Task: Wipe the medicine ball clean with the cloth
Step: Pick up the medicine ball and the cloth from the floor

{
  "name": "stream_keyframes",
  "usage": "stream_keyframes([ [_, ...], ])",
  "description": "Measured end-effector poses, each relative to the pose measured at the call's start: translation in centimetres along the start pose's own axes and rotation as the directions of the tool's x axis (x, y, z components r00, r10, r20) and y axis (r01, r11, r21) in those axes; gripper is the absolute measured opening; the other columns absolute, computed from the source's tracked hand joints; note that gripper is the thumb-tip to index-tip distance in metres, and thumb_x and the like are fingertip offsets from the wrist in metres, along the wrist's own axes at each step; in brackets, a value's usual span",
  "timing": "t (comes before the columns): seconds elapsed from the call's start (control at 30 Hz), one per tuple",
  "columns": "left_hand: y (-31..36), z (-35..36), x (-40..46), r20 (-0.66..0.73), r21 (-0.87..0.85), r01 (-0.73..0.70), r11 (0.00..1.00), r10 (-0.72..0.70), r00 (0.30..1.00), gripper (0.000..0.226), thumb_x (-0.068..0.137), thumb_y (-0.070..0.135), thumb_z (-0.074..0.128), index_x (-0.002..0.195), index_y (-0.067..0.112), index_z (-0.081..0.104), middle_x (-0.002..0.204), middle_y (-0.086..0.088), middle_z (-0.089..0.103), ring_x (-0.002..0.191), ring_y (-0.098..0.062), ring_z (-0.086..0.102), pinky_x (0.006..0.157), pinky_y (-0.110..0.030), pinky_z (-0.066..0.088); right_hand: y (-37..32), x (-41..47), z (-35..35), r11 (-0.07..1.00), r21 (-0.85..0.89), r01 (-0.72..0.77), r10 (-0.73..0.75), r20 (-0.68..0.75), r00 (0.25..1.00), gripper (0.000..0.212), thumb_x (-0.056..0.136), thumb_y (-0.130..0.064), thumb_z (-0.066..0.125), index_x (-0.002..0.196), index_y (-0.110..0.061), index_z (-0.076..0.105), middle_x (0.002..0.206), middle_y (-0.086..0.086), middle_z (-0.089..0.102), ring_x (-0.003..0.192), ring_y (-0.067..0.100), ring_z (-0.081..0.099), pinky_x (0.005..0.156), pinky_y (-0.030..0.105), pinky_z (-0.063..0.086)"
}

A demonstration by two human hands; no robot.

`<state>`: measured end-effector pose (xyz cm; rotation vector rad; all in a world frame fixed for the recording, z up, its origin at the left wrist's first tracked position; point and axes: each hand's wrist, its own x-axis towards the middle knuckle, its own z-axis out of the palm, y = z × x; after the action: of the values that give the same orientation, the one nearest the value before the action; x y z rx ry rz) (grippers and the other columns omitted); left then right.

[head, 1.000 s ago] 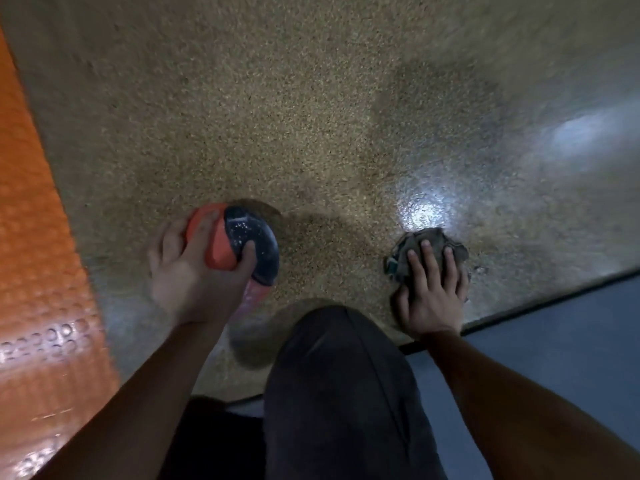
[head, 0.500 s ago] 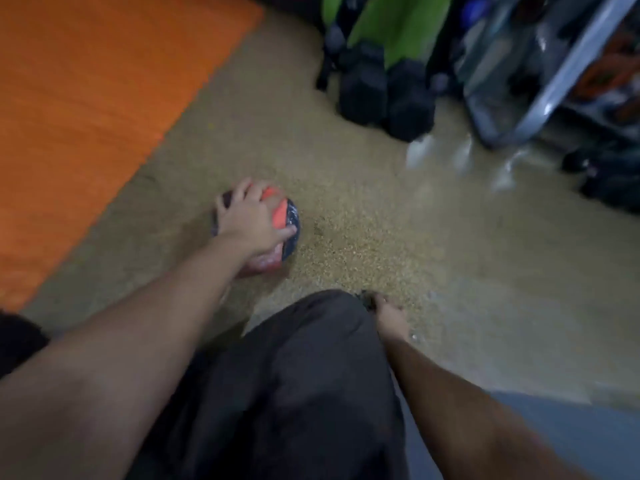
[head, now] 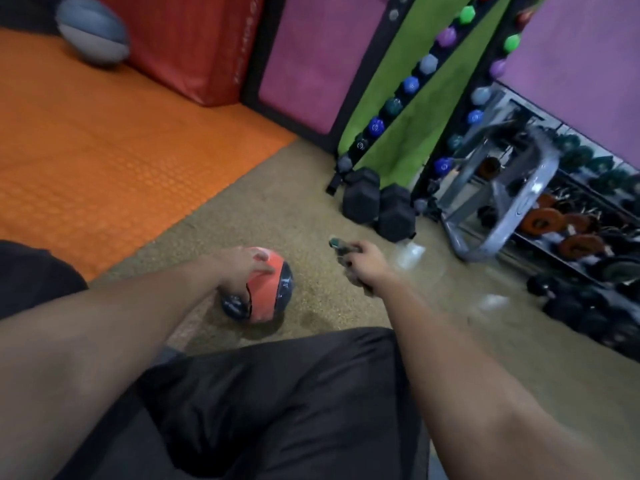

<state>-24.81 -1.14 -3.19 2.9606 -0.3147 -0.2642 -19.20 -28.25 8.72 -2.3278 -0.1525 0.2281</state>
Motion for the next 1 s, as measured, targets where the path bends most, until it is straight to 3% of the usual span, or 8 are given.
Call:
stream_keyframes([
  [0.1, -2.1, -1.2, 0.4, -0.037, -0.171, -0.016, 0.985, 0.010, 0.999, 0.093, 0.075, 0.045, 0.089, 0.157, 0.033, 0.046, 0.161, -0.001, 0.036, 0.142, -0.024, 0.043, 0.117, -0.041, 0.040, -0.8, 0.6, 3.2, 0.982, 0.187, -0.011, 0.019, -0.038, 0.999, 0.026, 0.095, 0.001, 0.049, 0.092, -0.020, 0.064, 0.082, 0.013, 0.065, 0.060, 0.020, 0.053, 0.052, 0.030, 0.039],
  [0.2, -4.4, -1.6, 1.1, -0.117, -0.356, -0.009, 0.934, -0.035, 0.993, 0.094, 0.074, 0.042, 0.093, 0.154, 0.022, 0.050, 0.147, -0.010, 0.047, 0.134, -0.026, 0.050, 0.112, -0.030, 0.040, 1.4, 1.6, 6.7, 0.904, 0.413, -0.113, 0.145, -0.048, 0.988, 0.023, 0.100, -0.006, 0.047, 0.107, -0.012, 0.068, 0.082, 0.013, 0.065, 0.059, 0.019, 0.054, 0.051, 0.030, 0.039],
  [0.33, -7.4, -3.1, 4.9, 0.093, -0.521, -0.029, 0.853, 0.090, 0.992, 0.110, 0.074, 0.055, 0.089, 0.162, 0.025, 0.028, 0.156, 0.011, 0.034, 0.142, -0.004, 0.031, 0.103, 0.000, 0.022, 6.8, 5.3, 10.0, 0.674, 0.677, -0.295, 0.436, -0.043, 0.899, 0.023, 0.091, -0.012, 0.054, 0.108, -0.012, 0.070, 0.096, 0.021, 0.072, 0.079, 0.029, 0.066, 0.066, 0.037, 0.051],
  [0.47, -9.4, -2.0, 7.6, 0.290, -0.678, 0.079, 0.731, 0.166, 0.943, 0.114, 0.065, 0.071, 0.089, 0.152, 0.056, 0.016, 0.156, 0.035, 0.024, 0.145, 0.007, 0.027, 0.105, -0.001, 0.024, 11.5, 9.7, 13.6, 0.415, 0.807, -0.420, 0.615, 0.091, 0.783, 0.045, 0.066, -0.024, 0.063, 0.108, -0.014, 0.075, 0.102, 0.020, 0.077, 0.092, 0.043, 0.074, 0.085, 0.055, 0.058],
  [0.6, -8.6, 2.6, 6.9, 0.267, -0.770, 0.170, 0.615, 0.068, 0.961, 0.145, 0.051, 0.084, 0.085, 0.163, 0.050, -0.002, 0.159, 0.023, 0.027, 0.144, -0.003, 0.038, 0.114, -0.020, 0.034, 11.7, 10.5, 15.8, 0.540, 0.709, -0.453, 0.592, 0.062, 0.804, 0.030, 0.081, -0.023, 0.063, 0.109, -0.022, 0.075, 0.094, 0.015, 0.077, 0.075, 0.028, 0.072, 0.069, 0.037, 0.056],
  [0.73, -6.9, 5.0, 6.0, 0.186, -0.844, 0.184, 0.504, -0.046, 0.981, 0.144, 0.042, 0.080, 0.094, 0.157, 0.060, 0.009, 0.156, 0.012, 0.041, 0.137, -0.017, 0.051, 0.116, -0.046, 0.046, 11.8, 10.6, 18.5, 0.568, 0.567, -0.597, 0.563, 0.261, 0.784, 0.035, 0.094, -0.042, 0.058, 0.116, -0.022, 0.076, 0.108, 0.010, 0.079, 0.099, 0.032, 0.076, 0.097, 0.057, 0.057],
  [0.83, -6.9, 5.8, 5.9, 0.128, -0.891, 0.169, 0.422, -0.124, 0.984, 0.142, 0.034, 0.075, 0.099, 0.153, 0.059, 0.025, 0.147, 0.011, 0.052, 0.128, -0.018, 0.059, 0.110, -0.049, 0.051, 10.4, 9.7, 18.6, 0.546, 0.555, -0.628, 0.556, 0.320, 0.767, 0.048, 0.094, -0.055, 0.053, 0.116, -0.022, 0.079, 0.116, 0.018, 0.075, 0.107, 0.040, 0.073, 0.100, 0.066, 0.051],
  [1.0, -7.4, 4.9, 3.9, 0.050, -0.942, 0.100, 0.319, -0.161, 0.986, 0.131, 0.032, 0.063, 0.104, 0.147, 0.053, 0.043, 0.137, 0.017, 0.060, 0.121, -0.010, 0.064, 0.103, -0.037, 0.055, 8.4, 6.9, 17.7, 0.537, 0.631, -0.560, 0.473, 0.325, 0.819, 0.040, 0.105, -0.040, 0.049, 0.122, -0.015, 0.074, 0.109, 0.011, 0.079, 0.100, 0.030, 0.076, 0.086, 0.043, 0.061],
])
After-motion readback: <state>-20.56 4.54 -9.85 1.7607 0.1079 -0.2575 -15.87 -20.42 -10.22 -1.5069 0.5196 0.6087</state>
